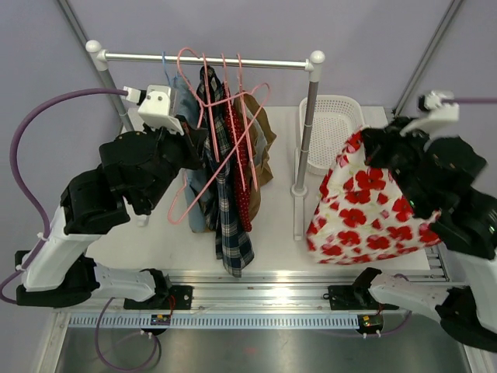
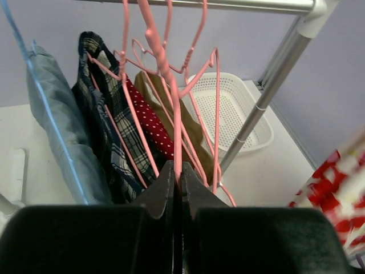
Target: Remove the skirt from the hanger
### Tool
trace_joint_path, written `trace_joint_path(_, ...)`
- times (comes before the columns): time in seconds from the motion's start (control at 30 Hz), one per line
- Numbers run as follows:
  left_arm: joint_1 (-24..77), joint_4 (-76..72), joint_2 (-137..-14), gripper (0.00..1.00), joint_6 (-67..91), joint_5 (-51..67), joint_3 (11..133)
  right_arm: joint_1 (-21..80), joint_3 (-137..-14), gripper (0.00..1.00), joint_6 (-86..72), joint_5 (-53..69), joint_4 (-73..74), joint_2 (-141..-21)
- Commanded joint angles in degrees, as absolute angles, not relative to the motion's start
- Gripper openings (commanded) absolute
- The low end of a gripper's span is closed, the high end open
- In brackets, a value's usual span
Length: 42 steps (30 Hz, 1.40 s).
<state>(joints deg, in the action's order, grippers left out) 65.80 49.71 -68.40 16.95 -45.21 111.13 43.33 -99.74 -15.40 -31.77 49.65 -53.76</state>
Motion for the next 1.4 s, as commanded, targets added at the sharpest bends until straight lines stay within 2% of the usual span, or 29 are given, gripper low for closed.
trace_joint_path(0.0,67.6,48.3,-67.9,0.00,16.5,-42.5,112.1,43.5,-109.5,0.00,-3.3,-40.7,37.1,-61.1)
trace_joint_path(0.2,71.4,51.3,-67.4,0.00,14.6,-39.5,118.2,42.4,-121.4,0.00,13.0,-46.0,22.5,-73.0)
trace_joint_path(0.27,71.5,54.0,-67.1,0.00,13.9,-39.5,120.4,36.9,-124.0,0.00,13.9,-44.4,20.9,-77.2)
trace_joint_path(0.4,71.5,56.2,-65.7,0.00,13.4,-40.8,119.6,20.5,-129.9,0.00,4.4,-31.8,24.0,-85.0)
trace_joint_path(0.6,71.5,58.7,-62.4,0.00,16.3,-39.6,117.1,8.2,-129.1,0.00,-1.4,-24.6,20.4,-95.5)
trace_joint_path(0.8,71.5,61.2,-68.0,0.00,15.3,-39.8,120.8,4.8,-125.3,0.00,-8.8,-15.0,17.9,-104.0)
trace_joint_path(1.0,71.6,61.3,-79.7,0.00,11.7,-42.7,133.6,4.9,-107.3,0.00,-16.9,-2.8,12.8,-102.7)
trace_joint_path(1.03,71.6,60.9,-82.2,0.00,10.8,-43.4,135.2,4.9,-105.5,0.10,-17.5,-1.2,13.0,-101.8)
trace_joint_path(1.07,71.6,60.2,-83.6,0.00,10.3,-44.7,136.8,4.9,-102.1,0.36,-18.1,2.9,13.7,-101.4)
trace_joint_path(1.1,71.6,58.4,-84.5,0.00,9.6,-45.4,137.1,4.8,-100.1,0.80,-18.5,4.3,14.1,-100.8)
trace_joint_path(1.13,71.6,57.5,-86.2,0.00,8.7,-46.1,137.1,4.9,-98.0,0.99,-19.0,4.8,14.0,-98.8)
trace_joint_path(1.23,71.6,53.8,-88.5,0.00,7.0,-50.2,135.9,4.9,-89.7,0.99,-23.2,1.9,14.4,-92.5)
trace_joint_path(1.37,71.6,52.3,-93.5,0.00,6.9,-54.3,138.4,4.9,-78.4,0.99,-27.2,6.8,11.8,-82.6)
